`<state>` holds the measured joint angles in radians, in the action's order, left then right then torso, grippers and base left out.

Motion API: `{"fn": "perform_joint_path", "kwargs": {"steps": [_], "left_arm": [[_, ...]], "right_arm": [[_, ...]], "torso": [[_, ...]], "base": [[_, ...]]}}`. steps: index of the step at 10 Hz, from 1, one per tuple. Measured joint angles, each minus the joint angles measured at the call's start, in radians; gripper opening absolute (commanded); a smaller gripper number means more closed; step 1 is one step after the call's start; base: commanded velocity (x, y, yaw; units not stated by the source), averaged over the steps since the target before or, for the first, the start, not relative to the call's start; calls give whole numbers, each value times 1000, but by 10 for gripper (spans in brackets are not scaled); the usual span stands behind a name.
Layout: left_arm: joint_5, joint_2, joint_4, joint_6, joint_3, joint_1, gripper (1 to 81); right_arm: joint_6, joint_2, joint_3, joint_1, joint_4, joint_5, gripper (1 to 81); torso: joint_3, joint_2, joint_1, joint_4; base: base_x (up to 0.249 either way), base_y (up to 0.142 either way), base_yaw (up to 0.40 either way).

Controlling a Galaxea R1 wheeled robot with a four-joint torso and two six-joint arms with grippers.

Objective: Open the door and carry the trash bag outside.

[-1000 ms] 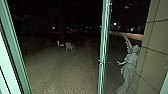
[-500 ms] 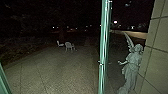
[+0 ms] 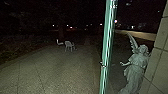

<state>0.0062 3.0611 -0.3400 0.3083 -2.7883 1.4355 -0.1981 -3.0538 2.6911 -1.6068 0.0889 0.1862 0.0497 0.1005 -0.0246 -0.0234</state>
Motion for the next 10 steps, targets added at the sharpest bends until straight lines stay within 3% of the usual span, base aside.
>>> {"fn": "perform_joint_path", "kwargs": {"steps": [10], "left_arm": [[1, 3, 0, 1, 5, 0, 10]], "right_arm": [[3, -8, -2, -1, 1, -3, 811]], "torso": [[0, 0, 0, 0]], "base": [[123, 0, 0]]}}
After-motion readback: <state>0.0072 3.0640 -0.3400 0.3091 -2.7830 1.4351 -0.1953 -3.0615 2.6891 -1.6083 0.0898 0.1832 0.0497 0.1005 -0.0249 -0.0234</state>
